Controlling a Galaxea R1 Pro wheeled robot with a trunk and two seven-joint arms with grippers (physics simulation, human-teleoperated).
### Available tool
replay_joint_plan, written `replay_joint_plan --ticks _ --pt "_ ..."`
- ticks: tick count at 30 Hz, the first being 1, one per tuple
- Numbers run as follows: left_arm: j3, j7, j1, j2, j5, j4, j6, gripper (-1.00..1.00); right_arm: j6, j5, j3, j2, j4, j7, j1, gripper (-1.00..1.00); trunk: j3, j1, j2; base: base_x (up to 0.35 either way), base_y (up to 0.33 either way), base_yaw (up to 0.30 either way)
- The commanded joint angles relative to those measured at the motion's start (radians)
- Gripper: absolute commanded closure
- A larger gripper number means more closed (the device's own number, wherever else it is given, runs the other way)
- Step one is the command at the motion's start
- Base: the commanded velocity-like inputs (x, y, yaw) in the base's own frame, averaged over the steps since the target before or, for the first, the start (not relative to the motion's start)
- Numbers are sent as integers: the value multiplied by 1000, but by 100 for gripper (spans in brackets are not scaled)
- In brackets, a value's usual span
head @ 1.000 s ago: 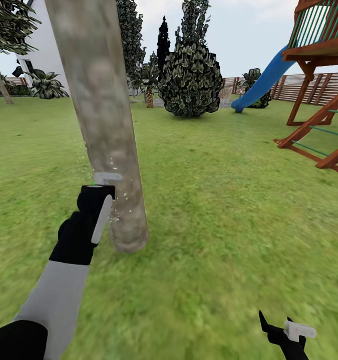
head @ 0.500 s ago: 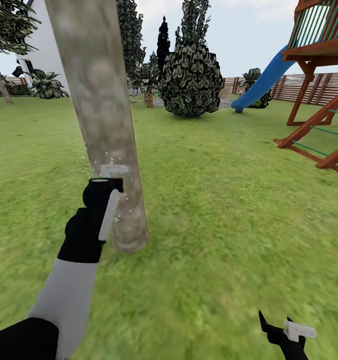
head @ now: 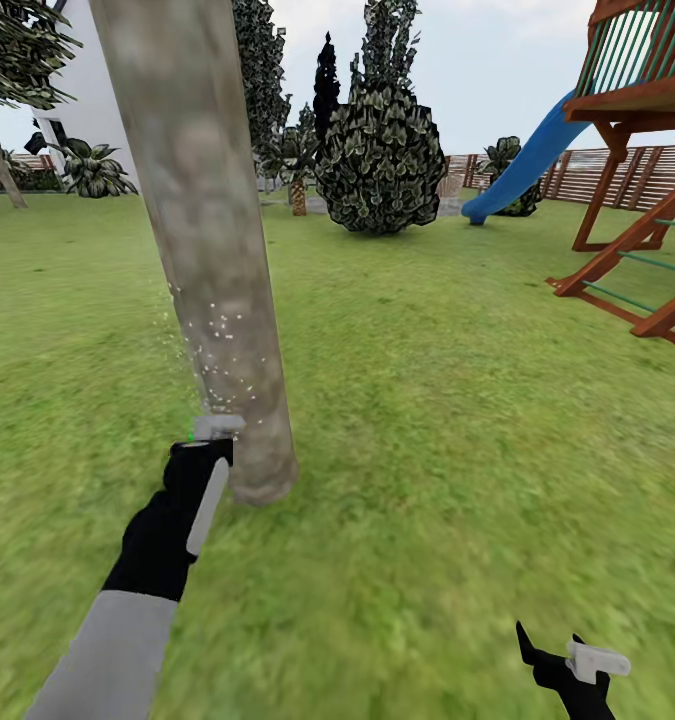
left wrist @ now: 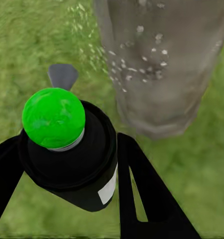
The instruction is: In the garden, pick up the pesticide atomizer on the floor and spray pesticide onto both trees until each tree trunk is fully covered.
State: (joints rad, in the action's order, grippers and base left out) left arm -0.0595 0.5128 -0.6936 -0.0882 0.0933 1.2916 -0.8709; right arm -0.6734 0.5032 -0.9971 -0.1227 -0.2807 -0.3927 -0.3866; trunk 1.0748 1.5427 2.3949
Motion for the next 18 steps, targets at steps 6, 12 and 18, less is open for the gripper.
replay_joint_plan --ticks 6,12,18 --pt "1 -11 15 1 -12 -401 388 100 0 0 0 1 0 0 0 -100 0 0 0 0 0 0" --pt "1 -56 16 3 -13 -799 753 100 0 6 2 2 0 0 0 -100 0 0 0 0 0 0" --pt "6 -218 16 15 -14 -837 772 100 0 29 2 2 -1 0 0 -100 0 0 0 40 -54 0"
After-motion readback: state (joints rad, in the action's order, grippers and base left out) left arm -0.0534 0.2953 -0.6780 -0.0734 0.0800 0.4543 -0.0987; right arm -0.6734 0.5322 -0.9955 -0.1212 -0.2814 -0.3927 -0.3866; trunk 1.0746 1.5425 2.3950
